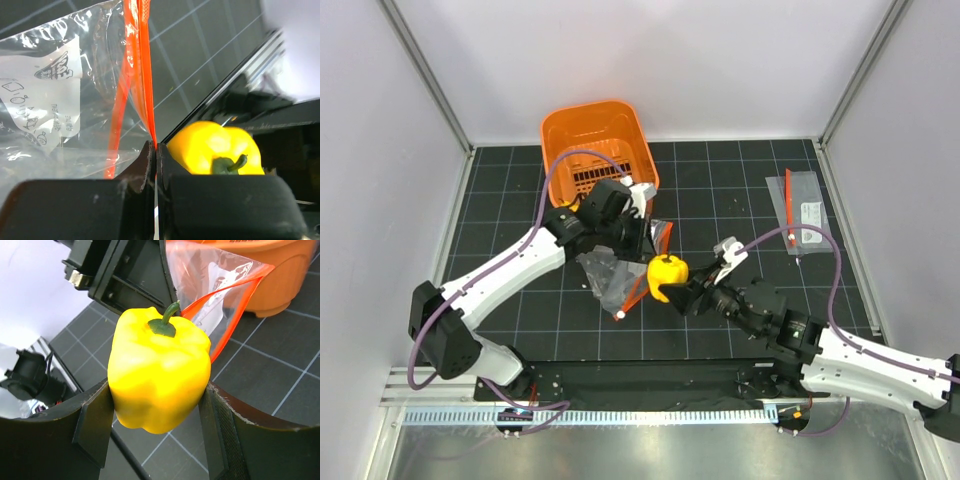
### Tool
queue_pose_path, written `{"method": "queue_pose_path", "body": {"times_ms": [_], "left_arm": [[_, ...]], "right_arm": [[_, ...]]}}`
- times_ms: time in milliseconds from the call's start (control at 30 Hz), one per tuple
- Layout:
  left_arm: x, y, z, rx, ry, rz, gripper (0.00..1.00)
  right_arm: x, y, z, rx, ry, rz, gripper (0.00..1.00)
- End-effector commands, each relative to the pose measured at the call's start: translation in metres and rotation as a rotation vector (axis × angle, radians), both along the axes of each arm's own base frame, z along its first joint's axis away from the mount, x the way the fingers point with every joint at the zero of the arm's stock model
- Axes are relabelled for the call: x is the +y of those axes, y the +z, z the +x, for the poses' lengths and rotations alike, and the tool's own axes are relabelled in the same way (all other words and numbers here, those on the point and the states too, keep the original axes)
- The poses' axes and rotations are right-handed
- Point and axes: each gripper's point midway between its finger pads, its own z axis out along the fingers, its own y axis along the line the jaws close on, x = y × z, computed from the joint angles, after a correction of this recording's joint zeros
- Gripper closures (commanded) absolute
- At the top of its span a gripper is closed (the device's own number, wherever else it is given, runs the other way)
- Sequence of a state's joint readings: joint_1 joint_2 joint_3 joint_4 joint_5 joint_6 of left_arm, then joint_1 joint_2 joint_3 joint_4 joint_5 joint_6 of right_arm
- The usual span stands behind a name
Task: Place the food in the zip-top bag and seal the zipper
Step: Place the fake fruit in the zipper food storage bag.
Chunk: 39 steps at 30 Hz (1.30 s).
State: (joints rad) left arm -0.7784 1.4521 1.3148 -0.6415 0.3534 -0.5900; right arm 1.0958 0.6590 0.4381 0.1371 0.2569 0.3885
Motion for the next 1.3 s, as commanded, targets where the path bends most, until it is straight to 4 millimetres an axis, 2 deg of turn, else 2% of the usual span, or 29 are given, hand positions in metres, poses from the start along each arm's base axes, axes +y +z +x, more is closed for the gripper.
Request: {"method": "queue_pose_path", "body": {"times_ms": [0, 33, 67, 100, 133, 200, 267, 300, 367, 400, 533, 700, 933, 1067, 1167, 1200, 1267], "left_arm": [[-0.047, 0.082, -0.018, -0.019, -0.109, -0.363, 0.99], [-0.049, 0.098, -0.019, -0.019, -0.102, -0.424, 0.99], [-0.051, 0.106, -0.020, -0.020, -0.102, -0.455, 0.99], [-0.051, 0.109, -0.021, -0.015, -0.099, -0.478, 0.99], [-0.052, 0.121, -0.022, -0.015, -0.089, -0.524, 0.99], [-0.053, 0.128, -0.021, -0.021, -0.081, -0.552, 0.99], [-0.053, 0.132, -0.018, -0.020, -0.055, -0.570, 0.99], [-0.054, 0.140, -0.017, -0.038, -0.055, -0.603, 0.99], [-0.055, 0.136, -0.019, 0.008, -0.031, -0.630, 0.99], [-0.057, 0.145, -0.017, -0.019, -0.038, -0.678, 0.99], [-0.063, 0.145, -0.017, 0.015, -0.050, -0.725, 0.99], [-0.072, 0.141, -0.022, 0.079, -0.102, -0.781, 1.00], [-0.080, 0.114, -0.024, 0.125, -0.136, -0.745, 1.00], [-0.081, 0.112, -0.031, 0.135, -0.175, -0.753, 0.99], [-0.080, 0.112, -0.037, 0.168, -0.200, -0.787, 0.99], [-0.080, 0.117, -0.038, 0.156, -0.217, -0.817, 0.99], [-0.081, 0.116, -0.040, 0.163, -0.229, -0.840, 0.99]], "right_arm": [[-0.003, 0.021, 0.001, -0.051, -0.018, 0.083, 0.67], [-0.008, 0.019, 0.002, -0.053, -0.030, 0.091, 0.67], [-0.013, 0.021, 0.003, -0.058, -0.055, 0.105, 0.68], [-0.021, 0.031, 0.002, -0.075, -0.070, 0.146, 0.68], [-0.026, 0.028, 0.002, -0.076, -0.083, 0.154, 0.68], [-0.044, 0.039, 0.003, -0.094, -0.136, 0.208, 0.69], [-0.055, 0.040, 0.004, -0.097, -0.171, 0.231, 0.69], [-0.063, 0.039, 0.006, -0.093, -0.205, 0.237, 0.70], [-0.075, 0.043, 0.005, -0.101, -0.238, 0.282, 0.70], [-0.079, 0.039, 0.007, -0.093, -0.256, 0.275, 0.71], [-0.096, 0.035, 0.015, -0.075, -0.359, 0.273, 0.73], [-0.083, 0.028, 0.020, -0.067, -0.341, 0.198, 0.73], [-0.064, 0.026, 0.021, -0.088, -0.287, 0.149, 0.72], [-0.059, 0.021, 0.023, -0.098, -0.279, 0.125, 0.72], [-0.058, 0.021, 0.026, -0.121, -0.288, 0.142, 0.66], [-0.060, 0.022, 0.028, -0.125, -0.306, 0.156, 0.61], [-0.058, 0.022, 0.030, -0.133, -0.307, 0.151, 0.59]]}}
